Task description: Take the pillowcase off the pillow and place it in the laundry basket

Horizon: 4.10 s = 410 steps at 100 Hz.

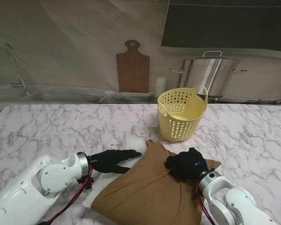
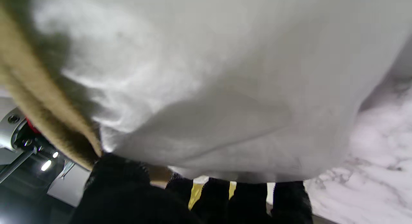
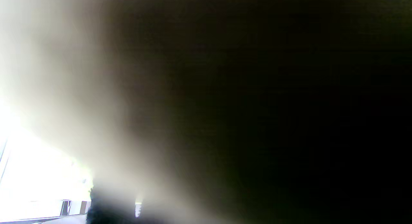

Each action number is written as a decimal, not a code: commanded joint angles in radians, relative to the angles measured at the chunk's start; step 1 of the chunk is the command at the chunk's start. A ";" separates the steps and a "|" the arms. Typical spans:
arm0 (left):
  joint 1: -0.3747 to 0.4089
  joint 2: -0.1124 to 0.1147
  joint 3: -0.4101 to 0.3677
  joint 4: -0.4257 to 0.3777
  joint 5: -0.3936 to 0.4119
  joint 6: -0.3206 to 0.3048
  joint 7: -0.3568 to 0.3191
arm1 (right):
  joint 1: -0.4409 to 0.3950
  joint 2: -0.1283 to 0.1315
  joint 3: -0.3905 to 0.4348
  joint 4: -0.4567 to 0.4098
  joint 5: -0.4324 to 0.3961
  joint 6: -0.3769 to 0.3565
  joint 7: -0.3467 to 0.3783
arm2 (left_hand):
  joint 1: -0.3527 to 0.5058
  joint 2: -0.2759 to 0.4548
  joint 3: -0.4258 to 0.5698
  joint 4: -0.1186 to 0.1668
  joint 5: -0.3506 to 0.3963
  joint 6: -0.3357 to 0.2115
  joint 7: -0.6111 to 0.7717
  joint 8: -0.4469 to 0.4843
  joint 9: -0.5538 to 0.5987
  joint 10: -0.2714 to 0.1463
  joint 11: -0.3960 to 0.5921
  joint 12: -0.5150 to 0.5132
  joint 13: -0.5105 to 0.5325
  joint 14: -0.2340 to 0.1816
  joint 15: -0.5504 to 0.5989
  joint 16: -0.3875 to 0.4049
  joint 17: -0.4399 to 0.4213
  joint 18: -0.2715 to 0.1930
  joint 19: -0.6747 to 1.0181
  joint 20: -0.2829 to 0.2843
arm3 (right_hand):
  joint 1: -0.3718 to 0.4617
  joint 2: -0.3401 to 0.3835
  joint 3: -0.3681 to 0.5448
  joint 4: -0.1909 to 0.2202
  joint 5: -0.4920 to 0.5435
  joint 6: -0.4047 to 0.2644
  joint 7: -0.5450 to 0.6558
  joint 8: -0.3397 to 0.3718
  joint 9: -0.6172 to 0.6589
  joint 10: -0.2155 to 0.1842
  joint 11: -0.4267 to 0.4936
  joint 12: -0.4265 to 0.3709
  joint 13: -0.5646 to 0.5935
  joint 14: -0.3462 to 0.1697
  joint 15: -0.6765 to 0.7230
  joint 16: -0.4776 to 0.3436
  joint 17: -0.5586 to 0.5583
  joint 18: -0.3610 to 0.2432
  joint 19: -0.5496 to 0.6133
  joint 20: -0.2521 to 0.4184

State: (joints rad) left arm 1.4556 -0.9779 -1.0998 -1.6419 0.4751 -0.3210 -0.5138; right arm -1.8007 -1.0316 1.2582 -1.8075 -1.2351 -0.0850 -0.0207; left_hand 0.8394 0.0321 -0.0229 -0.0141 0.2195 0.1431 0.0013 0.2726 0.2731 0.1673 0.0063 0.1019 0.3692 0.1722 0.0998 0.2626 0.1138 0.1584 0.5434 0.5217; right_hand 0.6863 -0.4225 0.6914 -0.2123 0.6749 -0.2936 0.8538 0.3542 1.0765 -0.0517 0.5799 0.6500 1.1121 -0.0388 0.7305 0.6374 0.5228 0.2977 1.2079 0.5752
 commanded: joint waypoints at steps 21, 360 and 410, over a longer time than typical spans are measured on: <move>-0.010 -0.021 0.020 -0.035 -0.029 0.003 0.021 | 0.003 -0.005 -0.021 -0.002 0.014 -0.008 0.009 | 0.014 0.113 -0.021 -0.022 -0.045 0.012 -0.012 -0.026 0.032 -0.014 0.002 0.017 0.036 -0.005 0.030 0.033 -0.012 0.007 -0.008 0.023 | 0.087 0.094 0.069 0.041 -0.081 0.040 -0.117 -0.035 -0.053 0.012 -0.059 -0.019 0.022 -0.003 -0.010 0.011 -0.009 -0.013 0.009 0.008; 0.081 -0.008 -0.153 0.061 0.084 -0.015 -0.010 | -0.058 -0.028 0.082 -0.016 0.403 -0.198 0.082 | 0.066 -0.029 -0.021 -0.010 0.050 0.000 0.009 0.095 0.079 -0.004 0.013 0.068 0.066 0.007 0.043 0.048 -0.009 0.011 0.035 -0.020 | 0.237 -0.083 0.397 -0.006 0.161 0.052 -0.134 0.293 0.003 0.062 0.064 0.038 0.201 -0.014 0.013 0.007 0.208 -0.039 0.121 -0.019; 0.042 0.008 -0.047 0.029 -0.086 -0.044 -0.095 | -0.023 -0.029 0.053 0.025 0.384 -0.210 0.050 | 0.144 -0.017 -0.004 -0.011 0.183 -0.047 0.099 0.083 0.163 -0.061 0.044 0.079 0.095 -0.022 0.046 0.053 -0.002 0.014 0.053 -0.002 | 0.148 0.000 0.236 0.036 0.051 0.031 -0.122 0.152 -0.016 0.039 -0.022 -0.006 0.124 0.008 -0.072 0.007 0.112 -0.016 0.074 -0.009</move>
State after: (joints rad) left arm 1.5269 -0.9806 -1.1870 -1.6092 0.3697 -0.3615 -0.5109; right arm -1.8204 -1.0580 1.3129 -1.8003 -0.8192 -0.2973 0.0421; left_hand 0.9576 0.0171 -0.0179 -0.0169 0.3380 0.1464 0.0489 0.3312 0.4118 0.1866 0.0336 0.1636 0.4505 0.2135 0.1375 0.3063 0.1149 0.1684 0.5668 0.5123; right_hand 0.7046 -0.5970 0.5170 -0.3232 0.7789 -0.2537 0.6794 0.5862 1.0534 0.0092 0.6003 0.6623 1.1906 0.1075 0.6331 0.6065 0.6736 0.2990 1.3032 0.5648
